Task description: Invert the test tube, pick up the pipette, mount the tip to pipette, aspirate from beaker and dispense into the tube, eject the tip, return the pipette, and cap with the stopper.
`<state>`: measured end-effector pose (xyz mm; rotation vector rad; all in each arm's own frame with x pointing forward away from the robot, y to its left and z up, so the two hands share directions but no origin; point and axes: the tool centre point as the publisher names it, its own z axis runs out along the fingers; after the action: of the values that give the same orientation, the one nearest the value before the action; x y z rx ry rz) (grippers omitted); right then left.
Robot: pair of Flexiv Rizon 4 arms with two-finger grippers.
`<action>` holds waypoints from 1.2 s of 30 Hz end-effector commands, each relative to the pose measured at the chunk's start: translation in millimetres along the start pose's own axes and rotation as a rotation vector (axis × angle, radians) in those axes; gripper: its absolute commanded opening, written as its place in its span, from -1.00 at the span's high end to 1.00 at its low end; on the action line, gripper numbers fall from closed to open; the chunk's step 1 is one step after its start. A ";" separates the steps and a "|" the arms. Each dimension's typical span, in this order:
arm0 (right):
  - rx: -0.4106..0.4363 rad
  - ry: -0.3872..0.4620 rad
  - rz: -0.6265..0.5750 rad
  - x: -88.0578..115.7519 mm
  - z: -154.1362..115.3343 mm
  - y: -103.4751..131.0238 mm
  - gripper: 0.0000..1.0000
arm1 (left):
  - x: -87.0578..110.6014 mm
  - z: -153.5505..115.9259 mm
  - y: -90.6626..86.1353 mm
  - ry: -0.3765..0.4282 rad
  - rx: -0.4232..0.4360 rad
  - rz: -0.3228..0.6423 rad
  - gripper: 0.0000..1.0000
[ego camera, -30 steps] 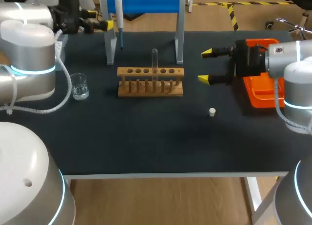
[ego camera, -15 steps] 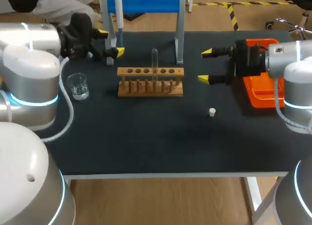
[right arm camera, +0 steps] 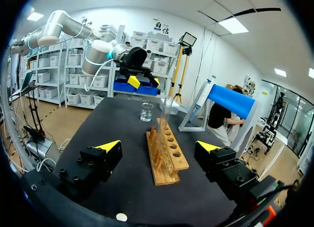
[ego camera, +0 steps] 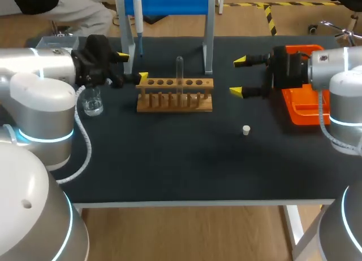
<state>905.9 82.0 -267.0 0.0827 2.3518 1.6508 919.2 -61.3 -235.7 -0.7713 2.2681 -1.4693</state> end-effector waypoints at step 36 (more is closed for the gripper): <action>-0.220 0.232 0.010 -10.6 73.3 33.4 -1.00 | 0.3 0.4 0.3 -0.002 0.001 -0.001 -1.00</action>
<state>913.3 145.1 -248.3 -0.0823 2.2876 1.9572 919.2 -61.3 -235.6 -0.7715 2.2682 -1.4688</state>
